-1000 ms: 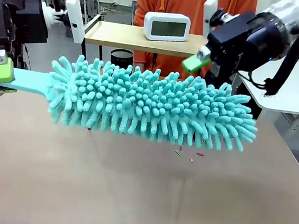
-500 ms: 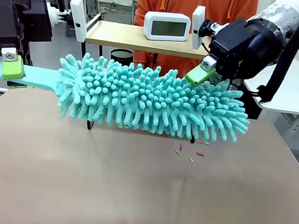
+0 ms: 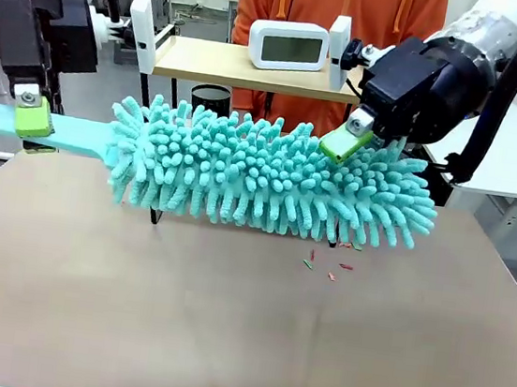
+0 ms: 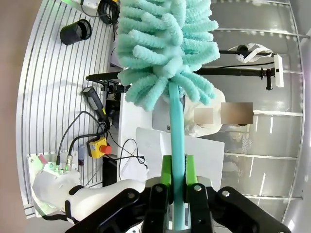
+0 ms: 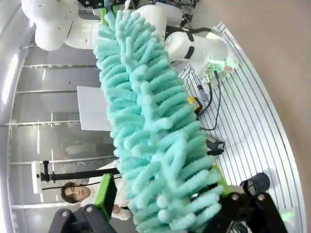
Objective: Clean the shelf.
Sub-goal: Hand the Duster back to the human.
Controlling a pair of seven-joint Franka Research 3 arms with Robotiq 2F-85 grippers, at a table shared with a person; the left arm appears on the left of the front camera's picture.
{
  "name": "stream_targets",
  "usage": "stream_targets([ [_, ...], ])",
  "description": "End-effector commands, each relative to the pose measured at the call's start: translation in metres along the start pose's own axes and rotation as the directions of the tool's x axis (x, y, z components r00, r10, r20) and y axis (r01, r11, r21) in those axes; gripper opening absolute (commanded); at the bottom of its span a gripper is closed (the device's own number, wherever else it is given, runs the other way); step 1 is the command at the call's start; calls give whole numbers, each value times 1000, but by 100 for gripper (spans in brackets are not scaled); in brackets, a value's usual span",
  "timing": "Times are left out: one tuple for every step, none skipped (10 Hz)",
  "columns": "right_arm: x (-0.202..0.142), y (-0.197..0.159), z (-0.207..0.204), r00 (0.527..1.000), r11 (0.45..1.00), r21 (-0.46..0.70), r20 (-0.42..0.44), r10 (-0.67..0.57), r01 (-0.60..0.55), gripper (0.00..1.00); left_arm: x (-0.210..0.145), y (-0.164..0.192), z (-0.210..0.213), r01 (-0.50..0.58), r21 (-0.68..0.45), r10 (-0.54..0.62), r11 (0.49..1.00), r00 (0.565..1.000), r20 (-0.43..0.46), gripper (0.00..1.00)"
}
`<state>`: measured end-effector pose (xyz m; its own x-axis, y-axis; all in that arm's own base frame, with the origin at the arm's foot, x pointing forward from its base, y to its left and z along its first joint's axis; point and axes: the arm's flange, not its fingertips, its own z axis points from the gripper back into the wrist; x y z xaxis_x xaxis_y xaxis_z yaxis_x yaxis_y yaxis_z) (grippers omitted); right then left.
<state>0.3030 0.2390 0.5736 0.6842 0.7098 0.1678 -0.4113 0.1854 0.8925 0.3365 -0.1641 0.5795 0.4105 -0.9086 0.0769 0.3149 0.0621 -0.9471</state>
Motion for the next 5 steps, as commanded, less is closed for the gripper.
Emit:
stream_targets([
  [-4,-1,-1,1000,1000,-4,-25,14,-14,40,5,-6,5,2,-5,-2,1000,1000,-2,12],
  [-5,-1,-2,999,1000,2,-31,16,-16,0,5,-7,6,4,-9,-4,1000,1000,-2,12],
  [-5,-1,-2,999,1000,2,-31,16,-16,35,5,-7,7,8,-8,-8,1000,1000,-1,12],
  [-5,-2,-2,1000,1000,4,-27,14,-14,0,6,-8,6,12,-10,-12,1000,1000,-6,12],
  [-5,-2,-2,1000,1000,6,-26,15,-15,0,6,-8,6,11,-6,-11,1000,1000,-2,12],
])
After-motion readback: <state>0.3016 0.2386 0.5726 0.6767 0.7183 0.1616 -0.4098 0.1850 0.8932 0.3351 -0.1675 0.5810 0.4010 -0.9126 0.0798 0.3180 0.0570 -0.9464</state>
